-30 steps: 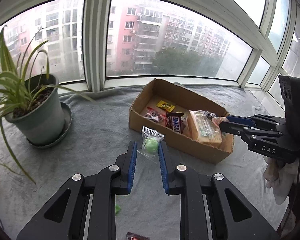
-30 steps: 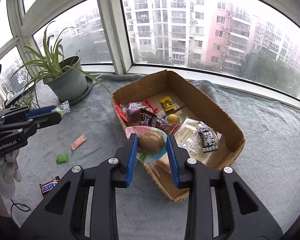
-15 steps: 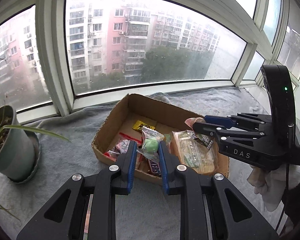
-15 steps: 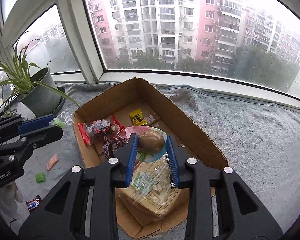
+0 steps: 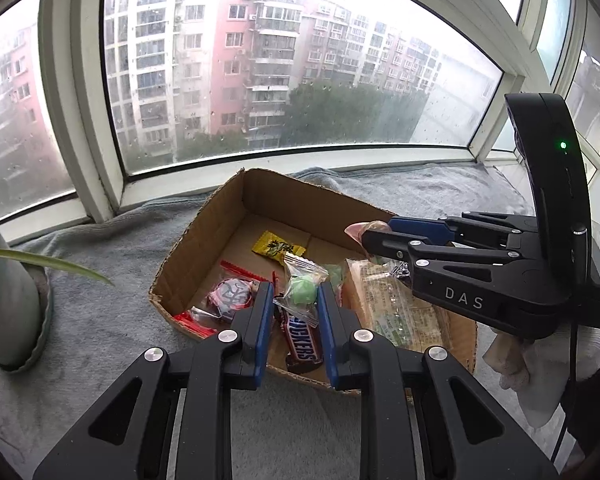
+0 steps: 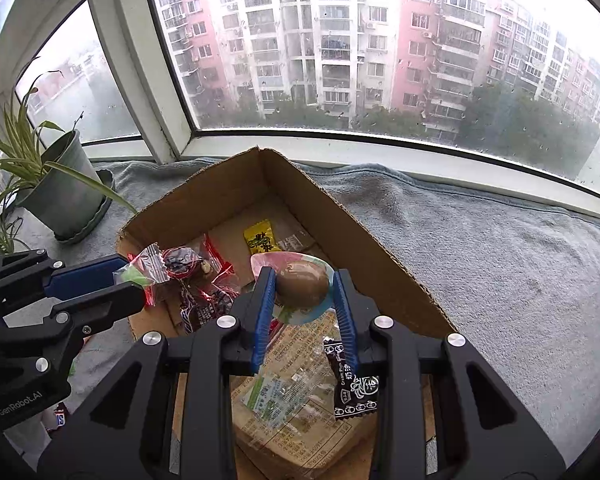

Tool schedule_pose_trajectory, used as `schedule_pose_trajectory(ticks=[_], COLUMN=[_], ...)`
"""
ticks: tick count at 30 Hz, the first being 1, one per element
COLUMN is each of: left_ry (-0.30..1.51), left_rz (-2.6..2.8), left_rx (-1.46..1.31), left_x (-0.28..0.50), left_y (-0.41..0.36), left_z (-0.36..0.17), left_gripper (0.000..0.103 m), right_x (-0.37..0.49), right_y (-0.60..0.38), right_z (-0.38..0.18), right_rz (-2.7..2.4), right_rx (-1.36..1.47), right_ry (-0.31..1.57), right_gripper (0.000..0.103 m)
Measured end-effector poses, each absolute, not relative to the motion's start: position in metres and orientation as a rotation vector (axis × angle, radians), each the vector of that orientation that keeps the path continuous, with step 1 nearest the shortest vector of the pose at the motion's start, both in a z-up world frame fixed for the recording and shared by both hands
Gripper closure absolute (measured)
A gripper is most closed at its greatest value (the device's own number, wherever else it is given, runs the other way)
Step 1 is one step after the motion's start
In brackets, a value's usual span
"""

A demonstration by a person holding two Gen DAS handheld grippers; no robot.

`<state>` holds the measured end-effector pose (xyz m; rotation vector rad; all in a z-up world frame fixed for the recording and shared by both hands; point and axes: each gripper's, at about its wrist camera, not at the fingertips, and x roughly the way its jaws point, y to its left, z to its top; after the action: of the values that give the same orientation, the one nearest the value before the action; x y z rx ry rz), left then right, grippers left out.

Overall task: Organize snacks
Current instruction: 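Open the left gripper over the box while the right releases the round candy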

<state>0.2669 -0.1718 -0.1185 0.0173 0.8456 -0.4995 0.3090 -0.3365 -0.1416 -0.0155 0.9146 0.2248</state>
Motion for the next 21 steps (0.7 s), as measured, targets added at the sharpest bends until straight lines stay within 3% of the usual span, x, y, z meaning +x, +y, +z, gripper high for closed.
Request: schedule_pose_trajectory(ticks=[5,8,15,21], left_ry=[0.841,0.844,0.832,0.808], left_rz=[-0.502,-0.505,-0.501,-0.492], left_rx=[0.017,0.014,0.024,0.032], left_x=[0.267,0.268,0.265,0.257], left_y=[-0.173,-0.173,-0.171,-0.166], left_z=[-0.116,-0.115,-0.109,-0.098], left_gripper=[0.082,0.082,0.082,0.082], right_x=[0.307,0.304,0.297,0.287], right_y=[-0.338,-0.338,-0.342,-0.343], right_z=[-0.137,-0.132,-0.121,-0.11], right_rz=[0.208,0.193,0.174,0.174], right_rx=[-0.018,-0.027,-0.026,-0.023], right_ry=[0.902,0.884,0.859,0.853], right_gripper=[0.069,0.051,0.04,0.04])
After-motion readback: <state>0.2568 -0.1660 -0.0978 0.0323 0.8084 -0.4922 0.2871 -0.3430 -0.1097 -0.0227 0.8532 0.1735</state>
